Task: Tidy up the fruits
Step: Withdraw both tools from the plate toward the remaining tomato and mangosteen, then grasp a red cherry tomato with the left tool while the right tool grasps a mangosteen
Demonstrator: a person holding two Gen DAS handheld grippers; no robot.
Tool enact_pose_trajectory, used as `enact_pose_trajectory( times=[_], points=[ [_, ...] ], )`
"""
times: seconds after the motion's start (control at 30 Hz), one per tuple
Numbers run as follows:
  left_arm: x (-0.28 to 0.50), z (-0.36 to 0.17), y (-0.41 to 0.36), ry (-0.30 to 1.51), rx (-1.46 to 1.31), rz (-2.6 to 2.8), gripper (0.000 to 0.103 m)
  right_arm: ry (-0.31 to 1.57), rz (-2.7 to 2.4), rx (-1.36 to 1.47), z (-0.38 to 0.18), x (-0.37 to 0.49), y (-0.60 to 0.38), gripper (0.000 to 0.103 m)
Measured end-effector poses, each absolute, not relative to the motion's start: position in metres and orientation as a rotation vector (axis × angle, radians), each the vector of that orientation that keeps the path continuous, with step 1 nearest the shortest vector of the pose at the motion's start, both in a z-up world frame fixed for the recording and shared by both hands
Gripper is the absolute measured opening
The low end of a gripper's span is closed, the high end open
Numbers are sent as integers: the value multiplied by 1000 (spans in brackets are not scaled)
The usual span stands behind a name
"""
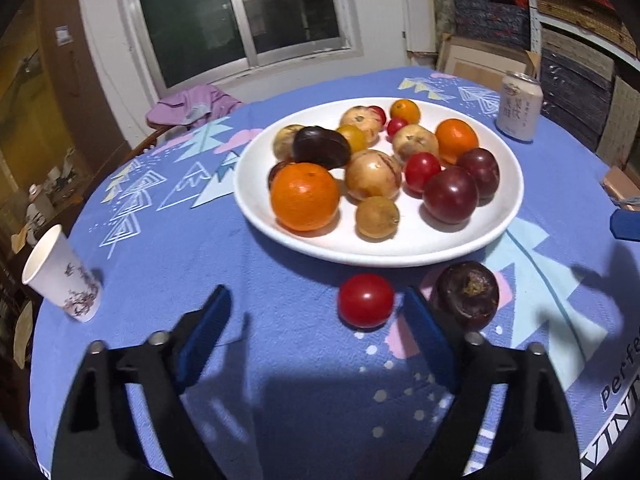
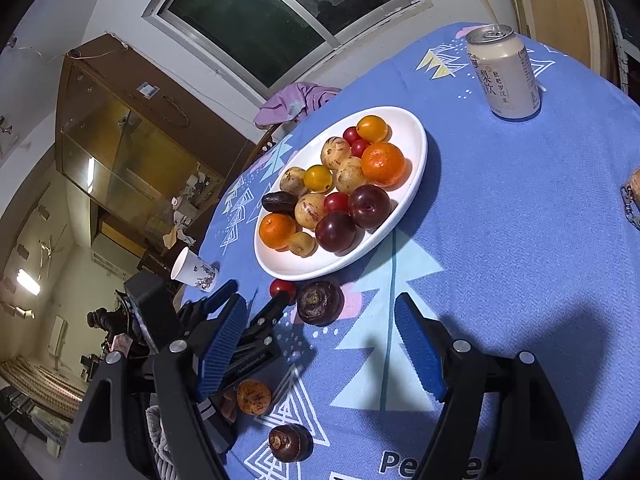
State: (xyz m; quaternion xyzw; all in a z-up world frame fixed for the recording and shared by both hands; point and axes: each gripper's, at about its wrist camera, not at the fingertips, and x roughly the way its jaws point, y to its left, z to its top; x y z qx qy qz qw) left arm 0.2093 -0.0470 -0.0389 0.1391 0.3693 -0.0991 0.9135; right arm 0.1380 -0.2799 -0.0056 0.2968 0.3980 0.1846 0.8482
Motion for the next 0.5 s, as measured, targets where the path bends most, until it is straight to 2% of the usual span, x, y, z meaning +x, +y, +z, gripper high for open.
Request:
enact_pose_trajectory(
  times=[0.23,0.27,0.3,0.37,0.47,0.5],
  points=[
    [219,-43,-51,789,276,-243,81,848,386,618,-7,139,-278,77],
    [221,-44,-52,795,273,-252,75,850,386,614,-7,139,-277,77],
    [224,-46,-53,812,272,-264,62,853,386,612,-8,139,-277,77],
    [230,-51,-55,846,267,-283,50,860,382,606,-10,140,-276,77],
    [231,-50,-50,851,212,-319,40,871,377,603,-13,142,-275,77],
    [231,-49,-49,851,195,-335,31,872,376,602,-13,142,-275,77]
  ],
)
